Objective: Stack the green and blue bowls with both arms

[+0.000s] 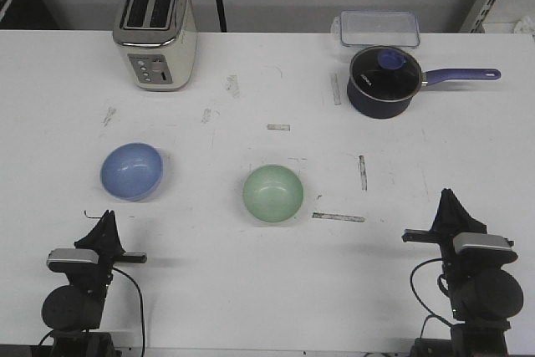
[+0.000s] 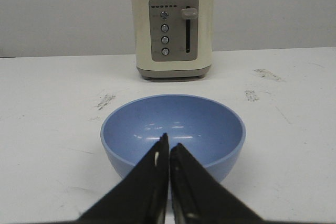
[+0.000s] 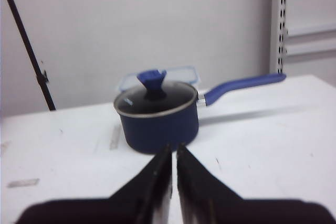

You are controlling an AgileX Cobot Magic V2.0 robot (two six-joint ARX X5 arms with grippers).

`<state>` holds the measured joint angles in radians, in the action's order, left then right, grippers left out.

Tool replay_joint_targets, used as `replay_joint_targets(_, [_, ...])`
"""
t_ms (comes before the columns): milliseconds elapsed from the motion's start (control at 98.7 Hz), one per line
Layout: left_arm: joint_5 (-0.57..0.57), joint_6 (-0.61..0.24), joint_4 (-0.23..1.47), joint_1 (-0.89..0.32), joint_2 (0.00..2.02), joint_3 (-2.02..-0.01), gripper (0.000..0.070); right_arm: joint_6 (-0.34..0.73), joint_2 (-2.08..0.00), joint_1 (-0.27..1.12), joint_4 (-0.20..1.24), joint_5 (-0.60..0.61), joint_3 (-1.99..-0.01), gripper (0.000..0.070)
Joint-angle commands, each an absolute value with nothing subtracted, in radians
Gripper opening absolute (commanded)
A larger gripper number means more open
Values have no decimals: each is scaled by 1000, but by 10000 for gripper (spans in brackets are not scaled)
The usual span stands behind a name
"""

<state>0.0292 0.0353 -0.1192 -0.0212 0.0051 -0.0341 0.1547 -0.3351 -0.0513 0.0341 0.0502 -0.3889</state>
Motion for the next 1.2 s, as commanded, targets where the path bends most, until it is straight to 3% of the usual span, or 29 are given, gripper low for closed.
replay_joint_targets(0, [30,40,-132,-22,3,-12,1,164,-308,-49,23,57,-392,8])
replay_joint_targets(831, [73,31,-130,-21,4,-12,1,160,-228,-49,22,53,-392,8])
replay_joint_targets(1104, [57,-27,-138,-21,5,-12,1,160,-228,-49,22,53,-392,7])
replay_joint_targets(1185, [57,-88,-139,-21,5,-12,1,160,-228,-49,22,53,-392,7])
